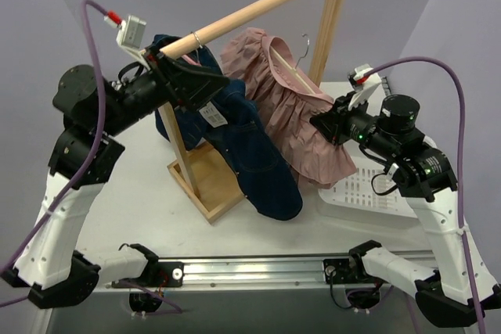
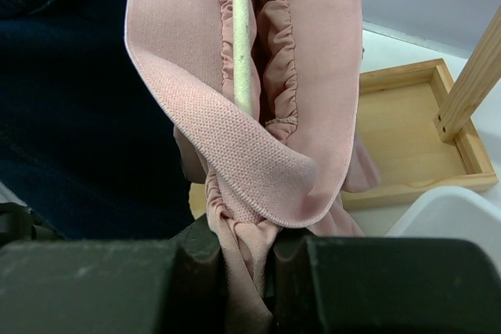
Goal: Remove the skirt from the hanger
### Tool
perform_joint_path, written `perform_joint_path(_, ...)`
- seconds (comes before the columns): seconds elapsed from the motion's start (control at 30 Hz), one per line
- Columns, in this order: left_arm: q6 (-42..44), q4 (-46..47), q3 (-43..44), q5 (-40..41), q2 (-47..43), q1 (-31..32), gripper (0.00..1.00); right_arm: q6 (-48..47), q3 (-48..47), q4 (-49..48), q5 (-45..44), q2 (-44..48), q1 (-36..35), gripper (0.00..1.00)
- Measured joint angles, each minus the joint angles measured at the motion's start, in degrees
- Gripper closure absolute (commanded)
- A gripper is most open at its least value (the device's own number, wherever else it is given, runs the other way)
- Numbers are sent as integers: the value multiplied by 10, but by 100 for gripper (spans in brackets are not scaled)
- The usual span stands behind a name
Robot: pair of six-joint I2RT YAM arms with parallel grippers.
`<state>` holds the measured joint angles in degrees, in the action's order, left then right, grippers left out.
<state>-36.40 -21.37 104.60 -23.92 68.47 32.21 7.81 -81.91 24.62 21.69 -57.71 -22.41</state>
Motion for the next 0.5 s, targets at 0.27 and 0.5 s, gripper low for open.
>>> perform_joint_path(0.27,15,-21,181,1,90,45,29,24,28,11,-4,52,0,100)
perform_joint_path(0.5,80,-94,299,49,139,141,28,42,40,26,-5,56,0,100)
